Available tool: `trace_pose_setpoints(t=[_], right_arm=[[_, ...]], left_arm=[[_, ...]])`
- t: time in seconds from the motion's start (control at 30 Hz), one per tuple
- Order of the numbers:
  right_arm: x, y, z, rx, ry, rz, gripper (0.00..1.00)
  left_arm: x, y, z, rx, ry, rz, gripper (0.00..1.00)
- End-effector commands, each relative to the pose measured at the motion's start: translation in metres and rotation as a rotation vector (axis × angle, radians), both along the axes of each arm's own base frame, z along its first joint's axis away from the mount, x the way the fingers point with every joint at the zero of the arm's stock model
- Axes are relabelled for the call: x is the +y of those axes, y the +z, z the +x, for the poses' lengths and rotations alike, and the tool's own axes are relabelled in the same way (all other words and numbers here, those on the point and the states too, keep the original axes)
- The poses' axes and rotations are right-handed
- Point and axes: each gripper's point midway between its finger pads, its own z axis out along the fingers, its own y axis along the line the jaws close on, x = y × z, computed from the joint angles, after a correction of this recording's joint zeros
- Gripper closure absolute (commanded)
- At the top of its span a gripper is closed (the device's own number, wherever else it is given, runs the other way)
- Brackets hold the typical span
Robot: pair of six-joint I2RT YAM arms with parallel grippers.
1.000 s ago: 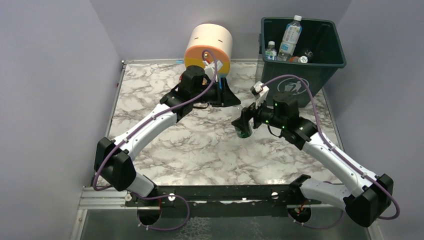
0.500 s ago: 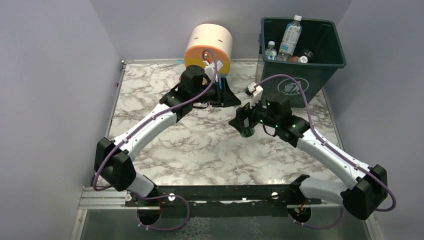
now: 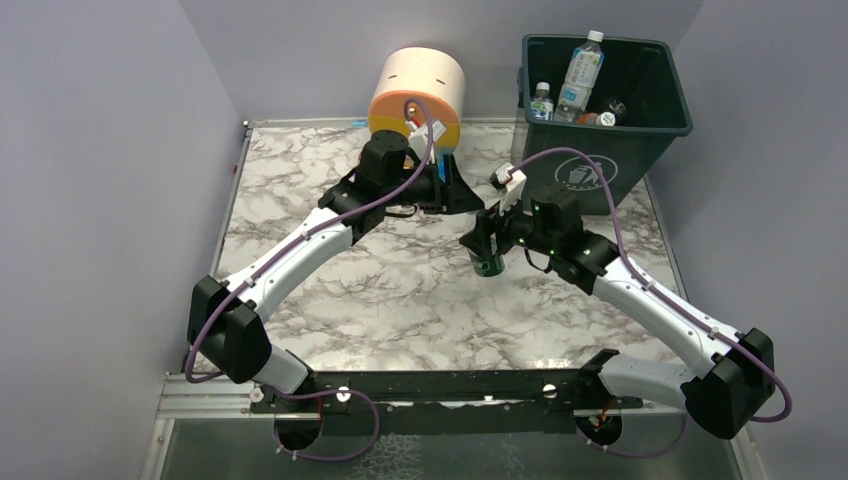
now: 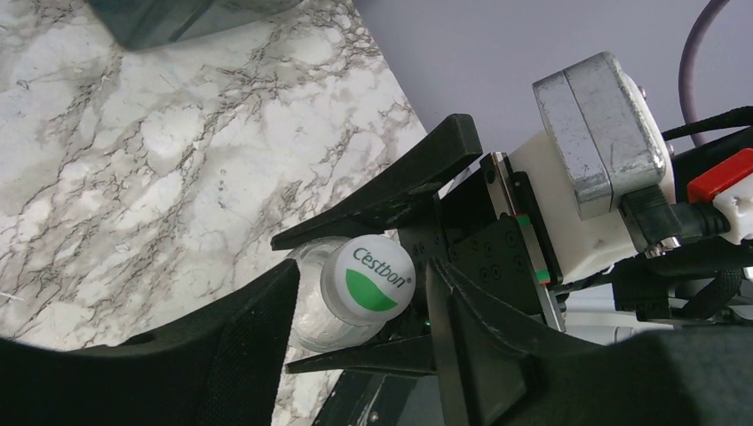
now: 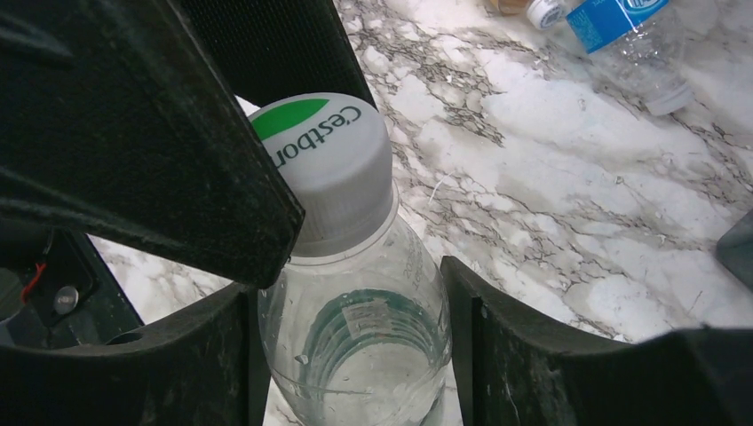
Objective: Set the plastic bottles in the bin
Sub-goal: Pick up the plastic bottle at the center of the board.
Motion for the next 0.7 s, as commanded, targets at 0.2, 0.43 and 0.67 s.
trace_pose_setpoints(t=[0.2, 0.43, 0.67], right_arm=[[0.003, 0.026, 0.006, -0.053, -0.015, 0.042, 0.41], [0.004, 0.039, 0.007, -0.071, -0.016, 0.053, 0.41], [0.007, 0.069, 0.016, -0.116, -0.029, 0.069, 0.41]], left_arm=[[0.004, 0.025, 0.004, -0.055, 0.017, -0.037, 0.05], [0.025, 0.04, 0.01, -0.11, 0.095, -0.029, 0.01], [0.063, 0.061, 0.011, -0.179, 0.195, -0.053, 0.01]])
